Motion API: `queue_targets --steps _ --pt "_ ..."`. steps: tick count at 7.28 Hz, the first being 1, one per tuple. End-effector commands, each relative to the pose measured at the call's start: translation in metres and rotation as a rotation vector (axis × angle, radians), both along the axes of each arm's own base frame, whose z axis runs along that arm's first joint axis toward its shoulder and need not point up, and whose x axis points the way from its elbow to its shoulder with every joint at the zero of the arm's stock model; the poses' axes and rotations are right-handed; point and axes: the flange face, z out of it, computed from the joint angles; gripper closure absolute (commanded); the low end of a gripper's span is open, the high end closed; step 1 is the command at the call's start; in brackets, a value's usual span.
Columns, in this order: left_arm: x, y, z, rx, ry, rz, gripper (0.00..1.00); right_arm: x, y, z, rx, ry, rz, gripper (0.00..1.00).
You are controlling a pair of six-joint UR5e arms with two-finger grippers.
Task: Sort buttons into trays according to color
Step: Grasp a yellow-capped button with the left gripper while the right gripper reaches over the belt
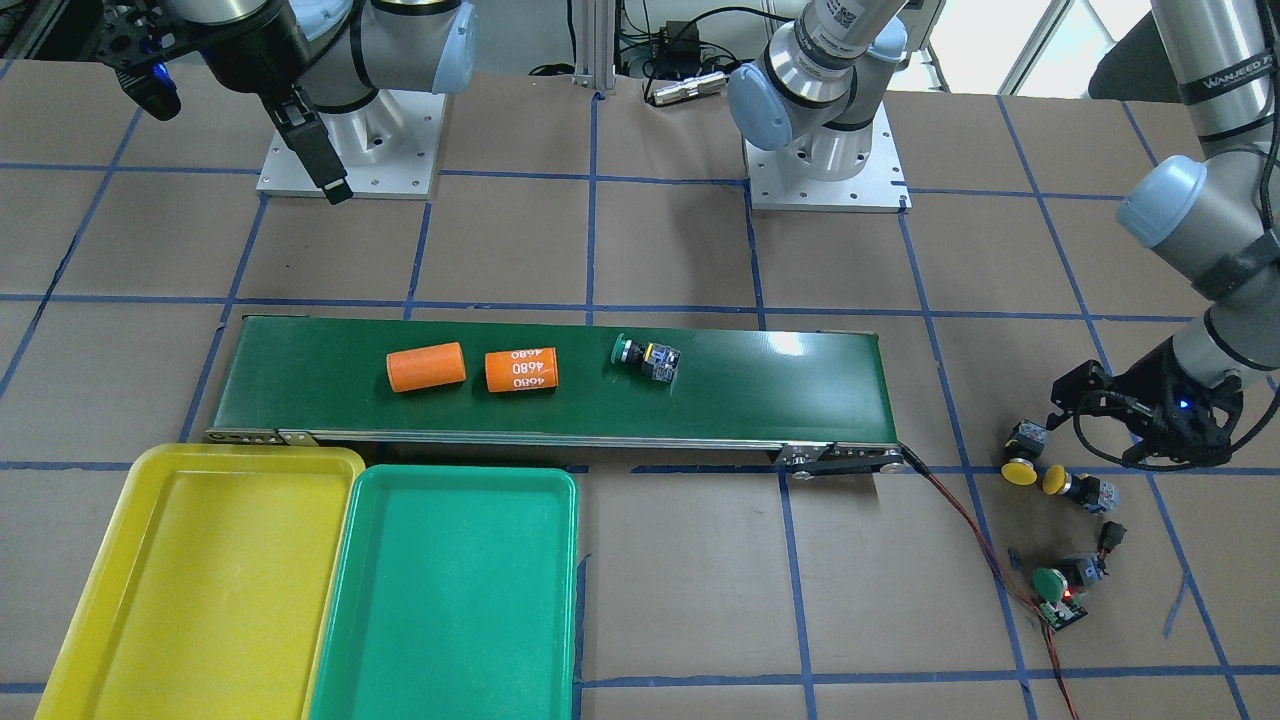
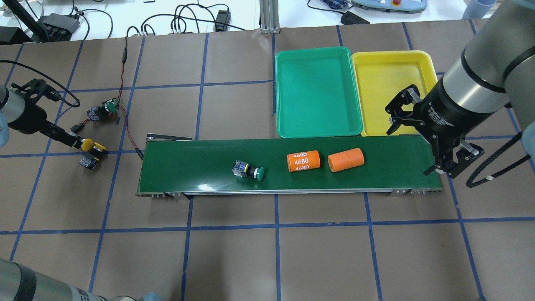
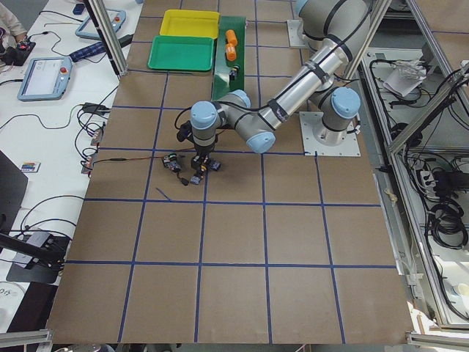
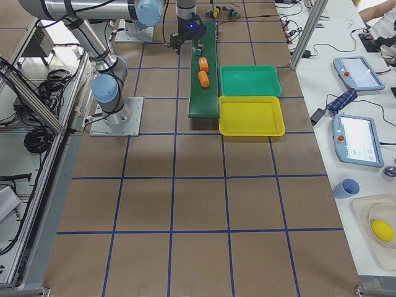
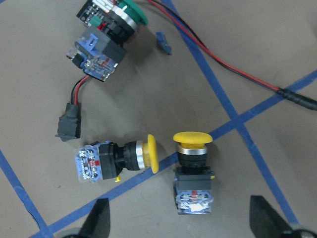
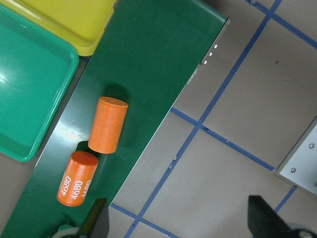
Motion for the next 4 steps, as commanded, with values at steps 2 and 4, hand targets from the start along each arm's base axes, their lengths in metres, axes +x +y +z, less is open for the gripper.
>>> queue_targets --steps 2,4 --pt "0.017 -0.025 -0.022 -0.017 -0.003 0.074 0.00 0.025 0.004 -0.012 0.012 -0.037 -0.100 0.00" --pt "0.007 -0.013 -0.035 0.028 0.024 0.168 0.00 0.041 0.004 -0.028 -0.058 -0.034 -0.167 0.00"
